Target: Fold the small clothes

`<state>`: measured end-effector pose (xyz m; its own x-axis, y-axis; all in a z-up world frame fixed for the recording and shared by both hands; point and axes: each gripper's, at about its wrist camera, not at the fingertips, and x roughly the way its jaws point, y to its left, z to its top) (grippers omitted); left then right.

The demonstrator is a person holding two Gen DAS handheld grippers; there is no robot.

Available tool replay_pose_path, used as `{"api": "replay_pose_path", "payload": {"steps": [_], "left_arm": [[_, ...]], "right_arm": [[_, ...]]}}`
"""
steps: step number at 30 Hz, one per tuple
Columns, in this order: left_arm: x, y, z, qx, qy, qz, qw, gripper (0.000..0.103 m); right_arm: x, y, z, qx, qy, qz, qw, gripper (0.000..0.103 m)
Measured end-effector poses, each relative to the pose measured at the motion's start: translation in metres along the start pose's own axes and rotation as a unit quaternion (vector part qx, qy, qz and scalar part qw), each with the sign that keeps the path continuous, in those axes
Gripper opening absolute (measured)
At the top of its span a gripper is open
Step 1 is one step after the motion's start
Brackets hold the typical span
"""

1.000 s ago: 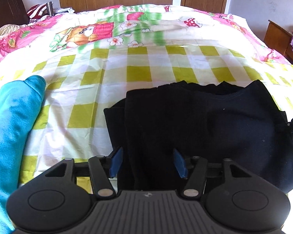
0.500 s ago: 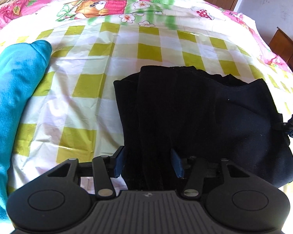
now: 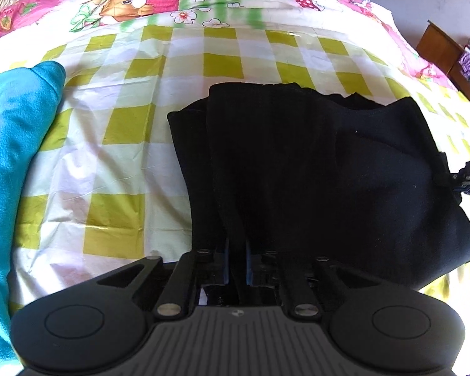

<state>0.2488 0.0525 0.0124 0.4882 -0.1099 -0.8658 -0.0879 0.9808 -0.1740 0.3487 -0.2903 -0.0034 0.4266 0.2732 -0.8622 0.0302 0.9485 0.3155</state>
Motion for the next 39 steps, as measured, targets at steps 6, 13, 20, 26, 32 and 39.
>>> {"api": "replay_pose_path", "payload": {"steps": [6,13,20,26,32,39], "left_arm": [[-0.018,0.007,-0.008,-0.037,0.0,0.006,0.9993,0.021],[-0.015,-0.011,-0.008,0.02,-0.005,0.037,0.9991,0.024],[-0.023,-0.017,0.01,0.017,-0.051,0.033,0.998,0.044],[0.025,-0.025,0.028,0.032,-0.039,0.085,0.9951,0.045],[0.017,-0.017,0.024,0.03,-0.037,0.085,0.9953,0.05],[0.025,-0.025,0.047,0.051,-0.066,0.077,0.9935,0.05]], "right_arm": [[-0.005,-0.006,-0.006,0.03,0.005,-0.019,0.999,0.007],[-0.016,-0.012,-0.008,0.053,-0.011,-0.005,0.999,0.02],[-0.002,0.026,0.017,-0.046,-0.08,-0.017,0.996,0.045],[0.038,0.028,0.02,-0.087,-0.075,-0.081,0.99,0.027],[0.007,0.021,0.023,-0.074,-0.076,-0.036,0.994,0.036],[0.034,0.028,0.033,-0.08,-0.069,-0.03,0.994,0.034]]}}
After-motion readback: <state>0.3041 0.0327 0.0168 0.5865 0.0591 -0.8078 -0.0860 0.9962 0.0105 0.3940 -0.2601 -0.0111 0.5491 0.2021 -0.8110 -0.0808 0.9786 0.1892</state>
